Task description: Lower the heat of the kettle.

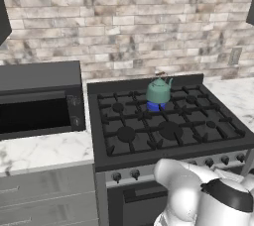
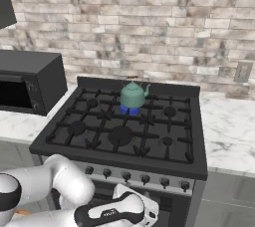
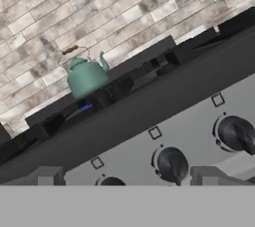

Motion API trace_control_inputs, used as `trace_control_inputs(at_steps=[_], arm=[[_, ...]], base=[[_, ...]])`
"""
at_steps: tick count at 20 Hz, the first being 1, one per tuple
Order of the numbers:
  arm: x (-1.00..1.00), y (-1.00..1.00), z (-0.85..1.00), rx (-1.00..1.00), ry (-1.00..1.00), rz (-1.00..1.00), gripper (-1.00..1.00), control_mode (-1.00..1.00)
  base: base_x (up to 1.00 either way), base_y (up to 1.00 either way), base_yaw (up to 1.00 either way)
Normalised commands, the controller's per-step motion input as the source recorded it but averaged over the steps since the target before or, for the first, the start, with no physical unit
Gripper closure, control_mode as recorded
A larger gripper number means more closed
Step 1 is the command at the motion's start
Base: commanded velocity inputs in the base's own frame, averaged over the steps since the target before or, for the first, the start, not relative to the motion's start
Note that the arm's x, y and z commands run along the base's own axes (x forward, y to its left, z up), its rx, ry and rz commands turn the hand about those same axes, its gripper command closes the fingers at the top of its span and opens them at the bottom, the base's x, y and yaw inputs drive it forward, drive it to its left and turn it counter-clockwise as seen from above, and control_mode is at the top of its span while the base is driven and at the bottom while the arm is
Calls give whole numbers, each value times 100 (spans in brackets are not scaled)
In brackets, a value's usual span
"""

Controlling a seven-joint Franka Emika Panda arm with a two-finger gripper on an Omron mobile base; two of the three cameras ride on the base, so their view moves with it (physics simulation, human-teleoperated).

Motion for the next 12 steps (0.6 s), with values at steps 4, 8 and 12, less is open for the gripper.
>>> trace_control_inputs(at_steps=[4,8,12], arm=[[22,1,0,0,0,0,-100,-100],[21,16,-4,-2,0,-2,-100,-100],[17,17,-5,-2,0,-3,-100,-100]], base=[[0,0,0],[0,0,0],[0,0,0]])
